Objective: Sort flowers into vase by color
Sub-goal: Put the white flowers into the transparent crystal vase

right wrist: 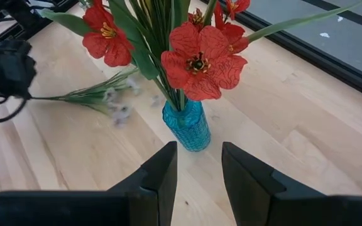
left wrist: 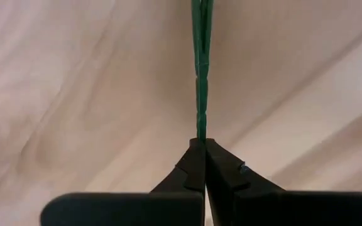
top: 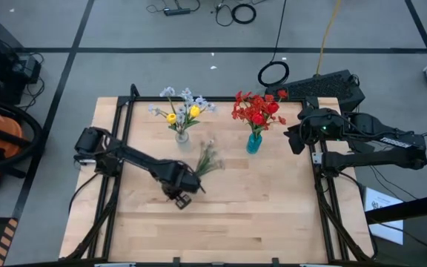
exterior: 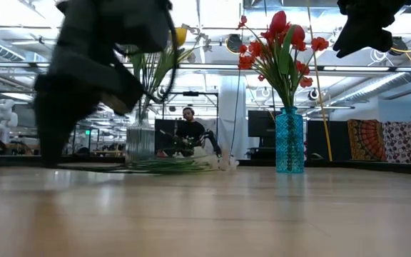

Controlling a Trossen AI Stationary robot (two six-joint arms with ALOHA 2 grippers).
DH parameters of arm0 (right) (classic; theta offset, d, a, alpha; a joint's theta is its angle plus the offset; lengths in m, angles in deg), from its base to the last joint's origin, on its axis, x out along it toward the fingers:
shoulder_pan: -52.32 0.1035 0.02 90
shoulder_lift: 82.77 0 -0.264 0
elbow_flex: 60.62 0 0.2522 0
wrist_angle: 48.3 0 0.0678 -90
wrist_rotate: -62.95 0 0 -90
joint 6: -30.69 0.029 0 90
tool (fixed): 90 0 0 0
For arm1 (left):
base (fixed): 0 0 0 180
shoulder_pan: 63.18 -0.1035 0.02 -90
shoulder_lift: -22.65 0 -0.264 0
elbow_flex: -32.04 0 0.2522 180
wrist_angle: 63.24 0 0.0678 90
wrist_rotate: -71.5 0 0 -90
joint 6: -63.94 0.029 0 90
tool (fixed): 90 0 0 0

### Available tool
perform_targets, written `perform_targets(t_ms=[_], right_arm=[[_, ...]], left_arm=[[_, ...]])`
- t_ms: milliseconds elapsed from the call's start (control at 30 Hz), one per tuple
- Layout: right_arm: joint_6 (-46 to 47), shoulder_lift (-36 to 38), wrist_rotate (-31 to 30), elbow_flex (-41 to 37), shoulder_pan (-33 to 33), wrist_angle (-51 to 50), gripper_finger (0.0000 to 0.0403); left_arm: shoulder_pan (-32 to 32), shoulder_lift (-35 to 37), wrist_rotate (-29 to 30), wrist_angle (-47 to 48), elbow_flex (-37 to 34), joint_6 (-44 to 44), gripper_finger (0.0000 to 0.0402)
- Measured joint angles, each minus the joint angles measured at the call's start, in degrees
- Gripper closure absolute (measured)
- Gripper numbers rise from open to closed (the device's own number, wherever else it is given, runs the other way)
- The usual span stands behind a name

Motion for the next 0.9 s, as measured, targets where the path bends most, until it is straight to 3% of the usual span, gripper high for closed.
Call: perform_targets(t_ms=[200, 500, 667, 900], right_arm=[[-0.8, 0.0, 0.0, 0.0, 0.0, -0.1, 0.0287], [-0.8, 0.0, 0.0, 0.0, 0.0, -0.5, 0.0287], [-0.8, 0.0, 0.0, 0.0, 0.0, -0.5, 0.0287], [-0.8, 0.0, 0.0, 0.0, 0.0, -0.5, 0.0287]], left_arm=[[4.2, 0.4, 0.4, 3.5, 0.0, 1.5, 0.0386], [4.8, 0.5, -1.0, 4.3, 0.0, 1.9, 0.0285], [2.3, 1.1, 1.8, 3.0, 0.1, 1.6, 0.0254], [-4.9, 1.0, 4.2, -4.7, 0.1, 7.7, 0.0251]])
